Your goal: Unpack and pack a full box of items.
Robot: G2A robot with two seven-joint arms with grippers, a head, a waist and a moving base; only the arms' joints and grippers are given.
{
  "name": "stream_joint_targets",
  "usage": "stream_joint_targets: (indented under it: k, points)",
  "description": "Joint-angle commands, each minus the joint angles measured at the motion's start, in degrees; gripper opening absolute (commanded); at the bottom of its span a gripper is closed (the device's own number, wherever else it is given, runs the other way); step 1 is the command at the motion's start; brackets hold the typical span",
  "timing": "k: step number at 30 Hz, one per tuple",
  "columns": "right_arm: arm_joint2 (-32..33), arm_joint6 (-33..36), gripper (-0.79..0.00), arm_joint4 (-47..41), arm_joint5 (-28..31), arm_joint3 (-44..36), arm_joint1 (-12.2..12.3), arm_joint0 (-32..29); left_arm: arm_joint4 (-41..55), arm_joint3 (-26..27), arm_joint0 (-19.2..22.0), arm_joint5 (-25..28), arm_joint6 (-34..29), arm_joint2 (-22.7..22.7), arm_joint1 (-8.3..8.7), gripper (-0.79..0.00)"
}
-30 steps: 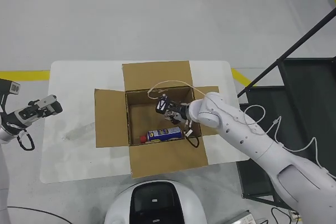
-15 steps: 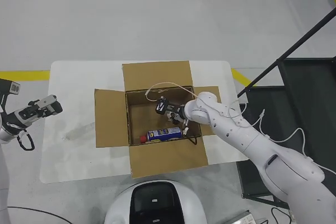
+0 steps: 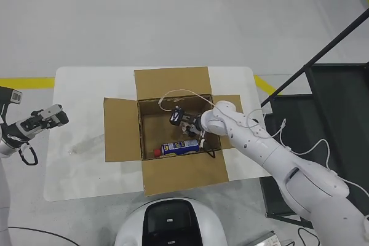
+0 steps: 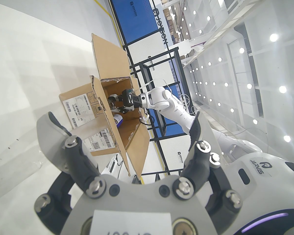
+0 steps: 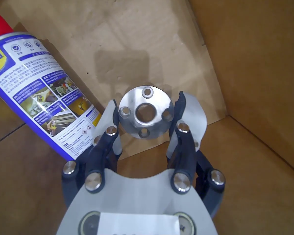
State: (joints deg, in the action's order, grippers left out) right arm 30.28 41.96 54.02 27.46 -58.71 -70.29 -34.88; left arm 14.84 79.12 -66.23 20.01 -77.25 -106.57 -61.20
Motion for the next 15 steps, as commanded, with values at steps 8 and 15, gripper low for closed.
stream_joint_targets:
  k: [8,15]
  points:
    - [13.95,-1.62,0.000,-2.42,0.92,-15.76,6.15,-7.79,0.00,0.00,0.00,0.00,0.00,0.00,0.00,0.000]
    - [36.49,-4.01,0.000,-14.52,9.03,-36.02,12.84,-25.65,0.00,0.00,0.00,0.00,0.00,0.00,0.00,0.000]
